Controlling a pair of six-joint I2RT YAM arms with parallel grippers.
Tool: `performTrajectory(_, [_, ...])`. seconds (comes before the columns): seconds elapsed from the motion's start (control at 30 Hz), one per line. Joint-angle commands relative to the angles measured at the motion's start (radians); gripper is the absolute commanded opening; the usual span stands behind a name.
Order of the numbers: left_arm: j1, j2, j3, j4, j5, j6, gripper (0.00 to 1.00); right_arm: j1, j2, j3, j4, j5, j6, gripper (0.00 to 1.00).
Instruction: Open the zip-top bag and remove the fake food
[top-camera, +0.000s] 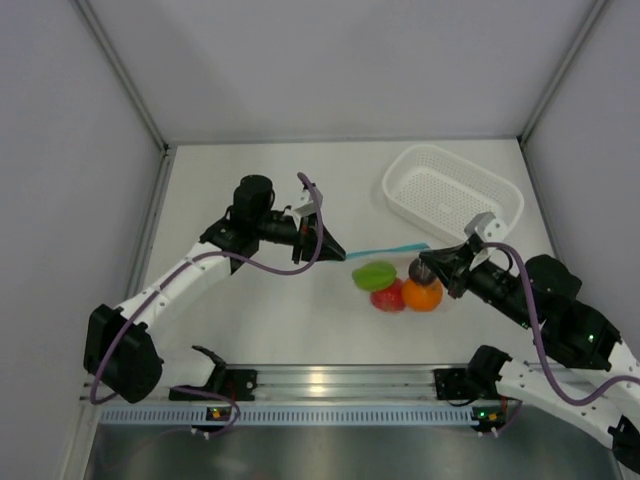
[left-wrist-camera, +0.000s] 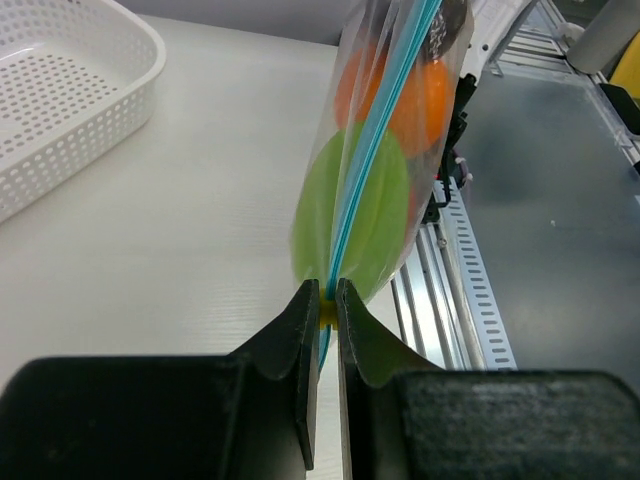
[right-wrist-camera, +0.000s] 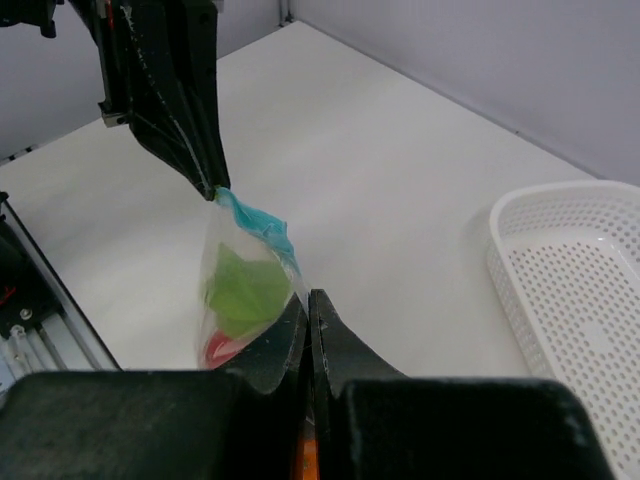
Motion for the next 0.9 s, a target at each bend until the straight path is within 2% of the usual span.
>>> performTrajectory(0.0, [0.039,-0.05,-0.032,-0.007,0.014,0.032,0.0,-0.008,-0.039,0.074,0.019,0.127,0.037,0.0])
performTrajectory(0.43, [0.042,-0.067,-0.032,-0.058,0.007,0.046,0.01,-0.007,-0.033,0.054,0.051,0.087,0.063,0.0])
performTrajectory(0.67, [0.042,-0.055,-0.001,-0.061,0.038,0.032,0.34,-0.008,-0.033,0.026,0.059,0.026,0.038,0.0])
performTrajectory(0.77, [0.036,-0.055,0.034,-0.063,0.034,0.029,0.38,-0.007,-0.031,0.02,0.059,-0.025,0.026,0.0])
performTrajectory(0.87, [0.004,-0.049,0.081,-0.063,-0.032,0.029,0.41,-0.008,-0.024,0.014,0.048,-0.085,-0.015,0.0])
